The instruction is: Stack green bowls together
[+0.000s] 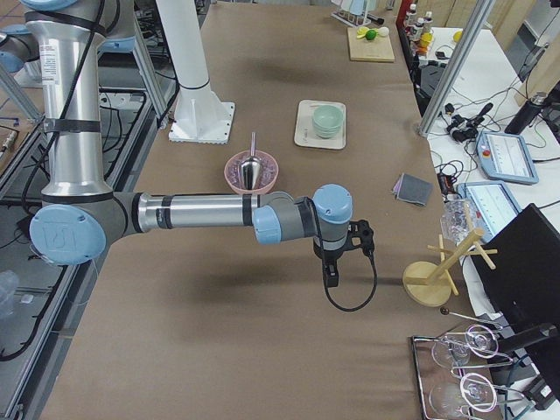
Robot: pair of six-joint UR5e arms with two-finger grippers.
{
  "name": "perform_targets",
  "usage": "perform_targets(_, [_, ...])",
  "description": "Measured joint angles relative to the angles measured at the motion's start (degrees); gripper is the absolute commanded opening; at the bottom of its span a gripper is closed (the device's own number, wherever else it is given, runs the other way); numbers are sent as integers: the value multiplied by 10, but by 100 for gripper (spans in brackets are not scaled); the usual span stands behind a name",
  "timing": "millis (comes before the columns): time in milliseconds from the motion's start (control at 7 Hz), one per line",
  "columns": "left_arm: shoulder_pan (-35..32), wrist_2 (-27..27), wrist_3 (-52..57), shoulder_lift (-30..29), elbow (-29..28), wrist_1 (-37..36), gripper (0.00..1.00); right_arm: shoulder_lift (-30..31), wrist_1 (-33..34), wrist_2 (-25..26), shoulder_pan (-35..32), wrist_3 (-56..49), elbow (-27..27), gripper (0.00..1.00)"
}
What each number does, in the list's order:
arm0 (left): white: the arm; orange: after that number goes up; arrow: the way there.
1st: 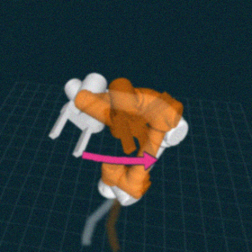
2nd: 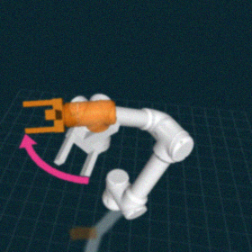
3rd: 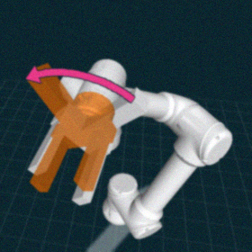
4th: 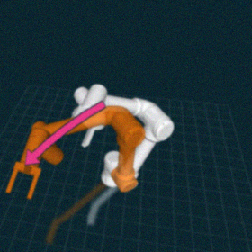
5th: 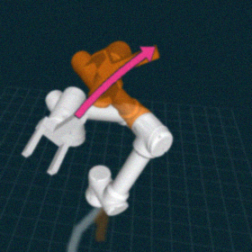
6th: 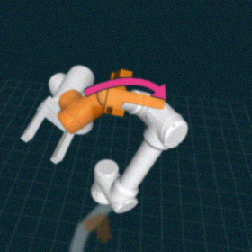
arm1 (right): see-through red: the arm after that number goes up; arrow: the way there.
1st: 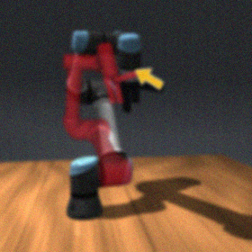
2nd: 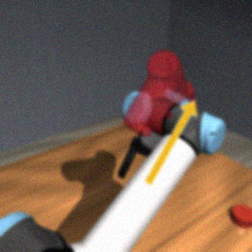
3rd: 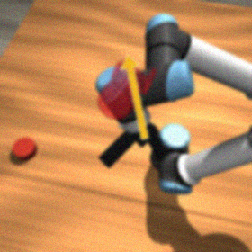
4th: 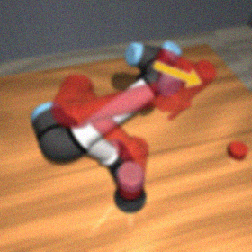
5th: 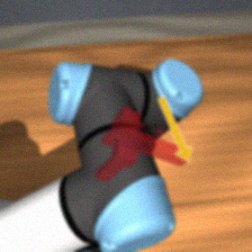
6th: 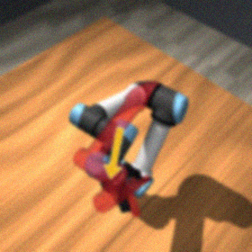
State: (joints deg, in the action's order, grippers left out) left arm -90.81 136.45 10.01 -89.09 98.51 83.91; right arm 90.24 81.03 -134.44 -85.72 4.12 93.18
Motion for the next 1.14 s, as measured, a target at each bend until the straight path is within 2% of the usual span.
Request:
perform_targets(429, [-16, 1, 15, 8, 3, 3, 98, -2, 16, -18, -18, -5, -1, 100])
perform_targets(714, [-18, 1, 15, 15, 29, 3, 98, -3, 24, -21, -28, -5, 4, 100])
perform_targets(1143, [-18, 0, 15, 17, 33, 4, 98, -4, 25, -18, -31, -7, 5, 100])
